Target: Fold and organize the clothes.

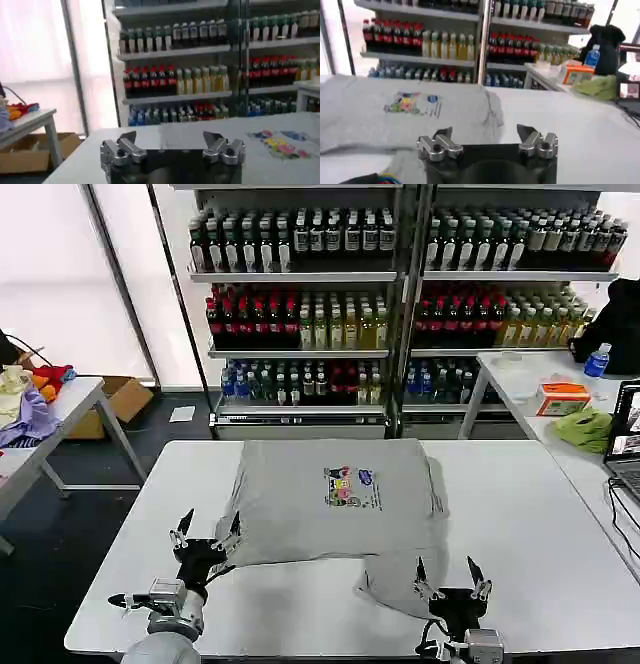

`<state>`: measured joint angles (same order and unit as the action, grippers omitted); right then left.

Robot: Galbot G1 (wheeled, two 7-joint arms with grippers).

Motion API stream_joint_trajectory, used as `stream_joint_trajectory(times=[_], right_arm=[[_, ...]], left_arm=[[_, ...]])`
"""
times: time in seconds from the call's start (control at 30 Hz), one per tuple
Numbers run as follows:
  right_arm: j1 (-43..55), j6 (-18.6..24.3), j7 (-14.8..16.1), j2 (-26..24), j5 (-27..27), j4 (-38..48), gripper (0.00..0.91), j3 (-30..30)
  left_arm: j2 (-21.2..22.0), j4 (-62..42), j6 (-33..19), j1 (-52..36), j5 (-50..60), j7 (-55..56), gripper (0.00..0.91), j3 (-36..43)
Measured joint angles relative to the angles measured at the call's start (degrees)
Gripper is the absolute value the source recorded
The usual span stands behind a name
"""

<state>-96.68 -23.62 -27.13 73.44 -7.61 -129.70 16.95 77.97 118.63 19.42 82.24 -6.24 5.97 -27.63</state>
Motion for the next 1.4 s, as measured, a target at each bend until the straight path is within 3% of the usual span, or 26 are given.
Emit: stream_joint_trajectory(times=[0.57,1.2,1.23,1.27,1.3,1.33,1.4], right_arm=[[-0.83,-0.15,-3.13,1.37,-0.9,2.46,0.907,-2.08],[-0.24,-0.12,-4.17,2.82,-0.44,5.74,0.907,-3.41],[-0.25,-0.09,-4.16,2.82,-0.45,5.96,0.907,-3.43],[-0.21,-0.05,-4.14,2.82,-0.45,6.12,0.907,-3.45],[-0.17,0.0,-4.12,2.83,-0.46,6.24,0.746,-3.45],[-0.1,0.07,-4.08,2.87,-0.48,6.42,0.333,-3.47],[0.02,0.36,-3.92,2.95,-0.56,6.7,0.0,-3.63]], left_arm=[[-0.84,-2.49,4.29,-0.39,0.03,-1.45,0.907,0.4],[-1.69,-5.51,6.82,-0.48,-2.21,-2.05,0.907,0.23],[-1.72,-5.62,6.98,-0.5,-2.39,-2.05,0.836,0.22],[-1.79,-5.72,7.15,-0.53,-2.57,-2.05,0.635,0.2],[-1.84,-5.77,7.3,-0.54,-2.71,-2.08,0.544,0.21],[-1.89,-5.8,7.48,-0.55,-2.83,-2.15,0.383,0.21],[-1.97,-5.88,7.83,-0.56,-3.14,-2.35,0.181,0.24]])
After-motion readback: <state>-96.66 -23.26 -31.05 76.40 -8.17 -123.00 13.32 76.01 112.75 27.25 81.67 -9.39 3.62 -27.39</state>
